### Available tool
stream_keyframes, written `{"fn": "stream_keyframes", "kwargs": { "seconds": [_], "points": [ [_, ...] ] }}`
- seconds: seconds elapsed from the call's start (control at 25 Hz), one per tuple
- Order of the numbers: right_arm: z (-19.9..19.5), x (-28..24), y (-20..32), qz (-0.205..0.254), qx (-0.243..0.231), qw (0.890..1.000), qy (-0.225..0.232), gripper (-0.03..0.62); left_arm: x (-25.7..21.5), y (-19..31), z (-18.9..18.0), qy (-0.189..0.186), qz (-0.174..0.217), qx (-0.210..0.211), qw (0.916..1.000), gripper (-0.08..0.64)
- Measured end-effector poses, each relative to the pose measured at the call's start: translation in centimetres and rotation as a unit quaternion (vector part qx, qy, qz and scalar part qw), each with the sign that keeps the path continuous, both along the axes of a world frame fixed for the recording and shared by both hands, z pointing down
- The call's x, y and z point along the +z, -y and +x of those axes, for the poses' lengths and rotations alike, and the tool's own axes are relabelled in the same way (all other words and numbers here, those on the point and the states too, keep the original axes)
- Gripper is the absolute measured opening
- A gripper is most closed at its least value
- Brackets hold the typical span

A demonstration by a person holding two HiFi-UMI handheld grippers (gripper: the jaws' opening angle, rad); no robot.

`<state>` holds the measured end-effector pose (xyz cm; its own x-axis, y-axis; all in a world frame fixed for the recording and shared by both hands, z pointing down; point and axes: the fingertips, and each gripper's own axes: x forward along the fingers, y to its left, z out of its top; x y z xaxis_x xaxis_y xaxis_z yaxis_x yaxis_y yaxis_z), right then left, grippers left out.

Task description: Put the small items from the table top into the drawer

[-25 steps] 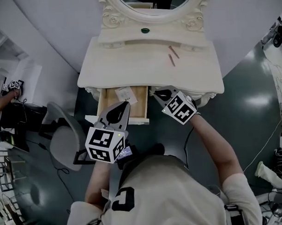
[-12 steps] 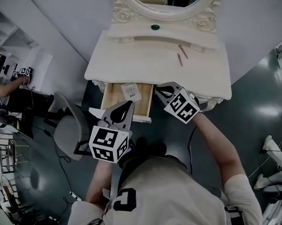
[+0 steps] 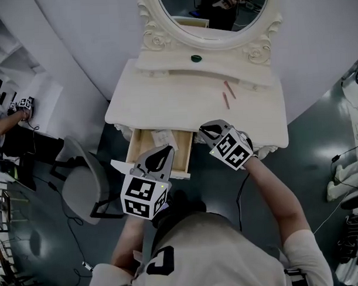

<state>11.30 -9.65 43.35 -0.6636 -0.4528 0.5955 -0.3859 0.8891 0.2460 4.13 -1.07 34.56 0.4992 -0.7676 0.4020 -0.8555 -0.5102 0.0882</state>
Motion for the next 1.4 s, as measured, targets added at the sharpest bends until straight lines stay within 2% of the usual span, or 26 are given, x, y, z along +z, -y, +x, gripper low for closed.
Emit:
{"fn": "stream_keyframes", "kwargs": {
  "seconds": [0.4,0.68,1.04,1.4],
  "points": [
    [-2.5,-2.1,5.2,0.005,0.041,0.999,-0.005,0.035,-0.4,3.4,-4.6,-0.037,0.012,0.007,0.9992,0.057],
    [-3.5,-3.6,7.9,0.021,0.053,0.998,-0.010,0.035,-0.4,4.9,-6.2,-0.053,0.018,0.012,0.9984,0.057],
    [-3.5,-4.3,13.3,0.027,0.050,0.998,-0.008,0.035,-0.7,7.6,-5.8,-0.053,0.015,-0.003,0.9985,0.057],
    [-1.9,-3.1,20.6,0.018,0.011,1.000,-0.012,0.035,0.3,12.0,-2.2,-0.045,-0.008,-0.038,0.9982,0.057]
  ]
}}
